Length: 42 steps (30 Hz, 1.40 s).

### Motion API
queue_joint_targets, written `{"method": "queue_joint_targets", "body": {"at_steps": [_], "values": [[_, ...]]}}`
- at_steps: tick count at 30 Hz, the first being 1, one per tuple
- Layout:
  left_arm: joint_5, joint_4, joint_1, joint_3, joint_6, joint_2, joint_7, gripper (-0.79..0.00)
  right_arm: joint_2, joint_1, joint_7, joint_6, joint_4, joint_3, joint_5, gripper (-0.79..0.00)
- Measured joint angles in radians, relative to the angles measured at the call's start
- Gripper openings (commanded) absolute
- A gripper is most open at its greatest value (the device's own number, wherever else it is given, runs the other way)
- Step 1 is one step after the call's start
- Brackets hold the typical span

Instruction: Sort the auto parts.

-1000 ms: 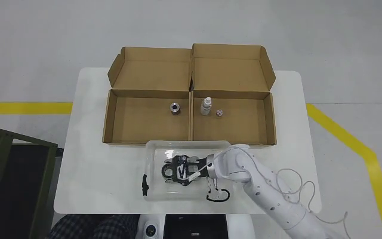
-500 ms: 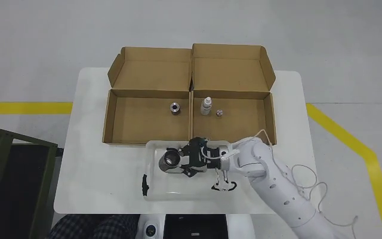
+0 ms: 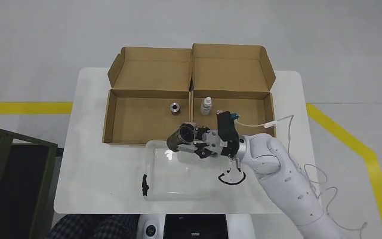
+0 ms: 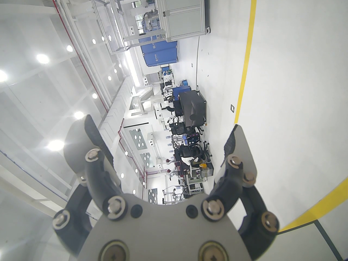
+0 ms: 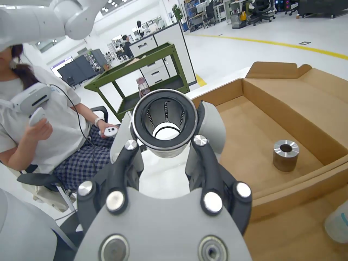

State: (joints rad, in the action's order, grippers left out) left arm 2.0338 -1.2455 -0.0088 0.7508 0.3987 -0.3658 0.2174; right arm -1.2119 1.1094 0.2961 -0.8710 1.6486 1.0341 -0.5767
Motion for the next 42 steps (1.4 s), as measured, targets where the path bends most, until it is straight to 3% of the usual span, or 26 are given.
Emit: {"method": "queue_joint_targets", "body": {"at_steps": [18, 29, 42], "values": [[0.0, 0.0, 0.0, 0.0, 0.0, 0.0, 0.0, 0.0, 0.014, 0.014, 0.047, 0.003, 0.035, 0.028, 0.192, -0.785], [0.0, 0.0, 0.0, 0.0, 0.0, 0.0, 0.0, 0.0, 0.015, 0.015, 0.045, 0.016, 0.047, 0.029, 0.185, -0.785], [0.0, 0.0, 0.0, 0.0, 0.0, 0.0, 0.0, 0.0, 0.002, -0.028, 0.037, 0.123, 0.051, -0.015, 0.021, -0.785]]}}
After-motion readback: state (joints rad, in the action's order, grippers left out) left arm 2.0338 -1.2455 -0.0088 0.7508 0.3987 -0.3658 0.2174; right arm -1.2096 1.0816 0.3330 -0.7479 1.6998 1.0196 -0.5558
